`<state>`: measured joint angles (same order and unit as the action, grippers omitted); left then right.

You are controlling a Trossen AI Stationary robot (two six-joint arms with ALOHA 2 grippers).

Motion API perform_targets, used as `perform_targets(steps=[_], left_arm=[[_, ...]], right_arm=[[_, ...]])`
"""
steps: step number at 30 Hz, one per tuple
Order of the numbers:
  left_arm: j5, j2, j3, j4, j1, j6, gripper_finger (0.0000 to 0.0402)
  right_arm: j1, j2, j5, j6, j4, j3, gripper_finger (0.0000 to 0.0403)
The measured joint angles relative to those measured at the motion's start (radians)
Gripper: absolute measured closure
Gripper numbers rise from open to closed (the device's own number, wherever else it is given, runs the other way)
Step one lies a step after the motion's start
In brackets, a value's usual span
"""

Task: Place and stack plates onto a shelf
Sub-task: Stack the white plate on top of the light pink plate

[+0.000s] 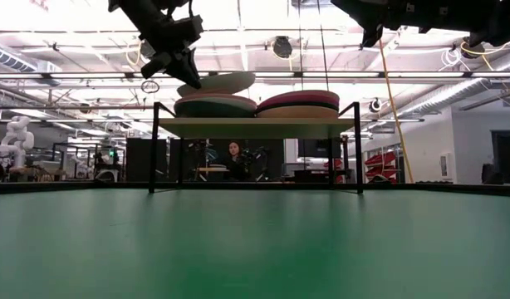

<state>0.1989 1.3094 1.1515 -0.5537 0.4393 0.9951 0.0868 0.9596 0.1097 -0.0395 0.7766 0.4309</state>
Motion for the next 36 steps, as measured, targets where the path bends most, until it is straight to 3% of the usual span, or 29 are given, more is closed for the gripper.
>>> perform_targets(steps=[31,36], left_arm=[[0.002,0.065,-0.001,-0.018,0.010,-0.037,0.0368],[0.002,0.064,-0.001,-0.019,0.010,-0.095,0.0349]], right_arm=[[0.000,0.000,-0.001,0.000,-0.005,0.000,0.0339],[0.000,0.000,-0.001,0.000,-0.007,0.000,0.0339]])
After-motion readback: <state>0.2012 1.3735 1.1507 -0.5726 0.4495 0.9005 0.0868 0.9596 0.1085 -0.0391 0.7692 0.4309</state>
